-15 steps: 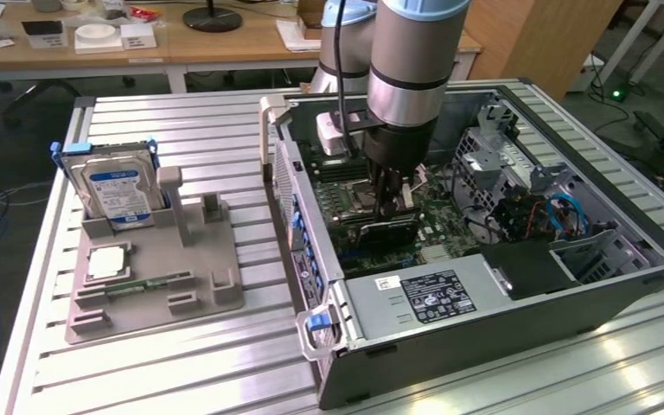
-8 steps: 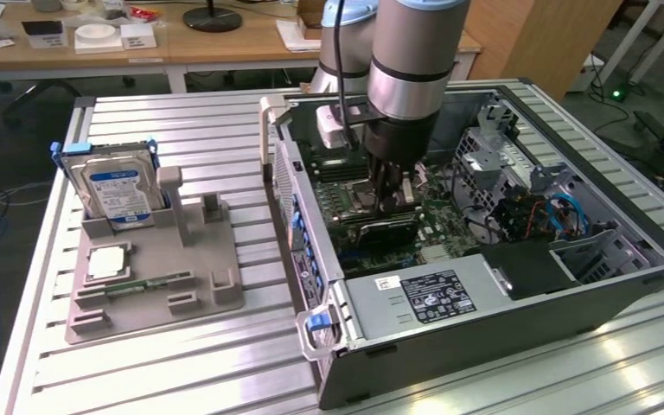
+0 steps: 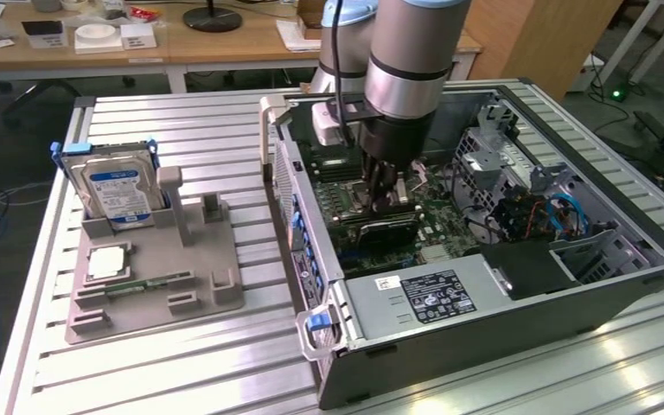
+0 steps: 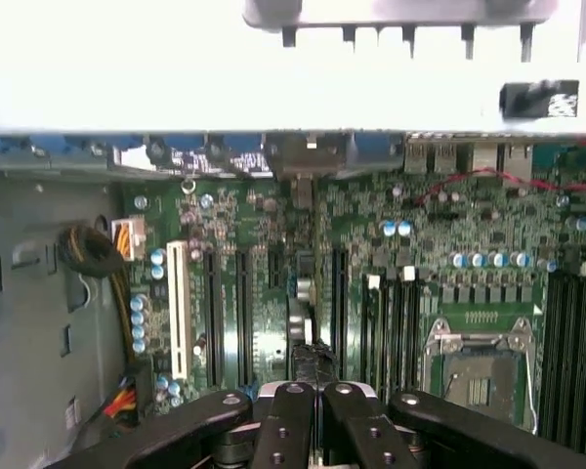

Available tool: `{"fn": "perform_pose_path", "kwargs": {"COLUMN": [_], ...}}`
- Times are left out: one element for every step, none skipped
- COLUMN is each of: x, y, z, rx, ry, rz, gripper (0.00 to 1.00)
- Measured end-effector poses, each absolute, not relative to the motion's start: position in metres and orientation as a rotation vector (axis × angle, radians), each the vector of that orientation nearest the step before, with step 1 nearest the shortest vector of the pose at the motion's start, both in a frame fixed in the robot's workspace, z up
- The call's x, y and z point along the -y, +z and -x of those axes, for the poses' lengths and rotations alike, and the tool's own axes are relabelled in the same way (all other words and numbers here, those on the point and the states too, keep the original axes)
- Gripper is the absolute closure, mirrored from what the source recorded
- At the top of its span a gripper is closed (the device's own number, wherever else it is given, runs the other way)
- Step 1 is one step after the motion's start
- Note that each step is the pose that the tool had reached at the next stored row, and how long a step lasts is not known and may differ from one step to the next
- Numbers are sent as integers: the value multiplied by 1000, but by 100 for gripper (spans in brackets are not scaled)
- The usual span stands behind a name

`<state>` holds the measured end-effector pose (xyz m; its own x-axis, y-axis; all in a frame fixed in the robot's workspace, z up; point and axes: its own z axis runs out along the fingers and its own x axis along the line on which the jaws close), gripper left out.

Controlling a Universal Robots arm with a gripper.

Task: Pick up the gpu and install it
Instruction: 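Press down on the gpu until it lock into place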

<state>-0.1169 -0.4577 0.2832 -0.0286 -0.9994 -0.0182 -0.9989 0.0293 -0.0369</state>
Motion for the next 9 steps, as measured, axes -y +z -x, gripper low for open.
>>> {"fn": "perform_pose_path", "kwargs": {"x": [458, 458, 458, 458, 458, 458, 458, 458, 458], "y": [283, 283, 283, 283, 283, 283, 283, 283, 283], "z": [120, 122, 125, 127, 129, 131, 133, 135, 137], "rx": [-2227, -2227, -2228, -2228, -2228, -2228, -2230, -2231, -2233], "ry": [-18, -17, -17, -17, -16, -15, -13, -10, -7], "rz": [2163, 2164, 2164, 2164, 2164, 2165, 2166, 2167, 2169], "gripper": [90, 90, 90, 90, 90, 90, 90, 90, 90]}}
